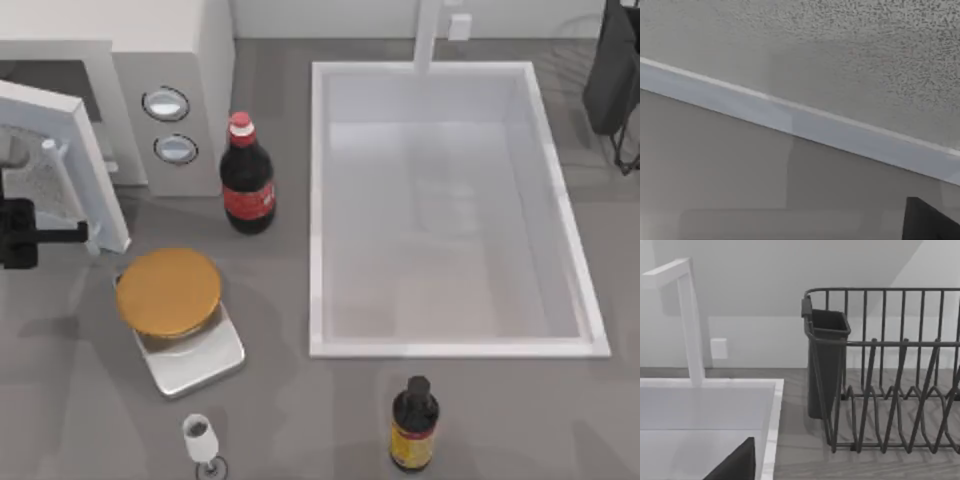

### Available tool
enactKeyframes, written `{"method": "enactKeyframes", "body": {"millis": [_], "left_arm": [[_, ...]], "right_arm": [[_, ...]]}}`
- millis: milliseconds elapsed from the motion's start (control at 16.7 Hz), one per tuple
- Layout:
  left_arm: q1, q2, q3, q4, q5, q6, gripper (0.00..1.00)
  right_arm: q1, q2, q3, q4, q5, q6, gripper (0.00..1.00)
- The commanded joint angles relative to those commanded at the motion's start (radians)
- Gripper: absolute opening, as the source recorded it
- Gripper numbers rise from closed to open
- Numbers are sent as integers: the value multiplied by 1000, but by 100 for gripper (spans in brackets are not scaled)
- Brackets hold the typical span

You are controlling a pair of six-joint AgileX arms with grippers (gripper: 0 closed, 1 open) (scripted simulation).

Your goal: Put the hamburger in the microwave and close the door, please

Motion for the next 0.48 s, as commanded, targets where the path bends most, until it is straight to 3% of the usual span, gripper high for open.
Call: {"method": "enactKeyframes", "body": {"millis": [480], "left_arm": [[3, 42, 38, 0, -1, -1, 0]], "right_arm": [[0, 0, 0, 0, 0, 0, 100]]}}
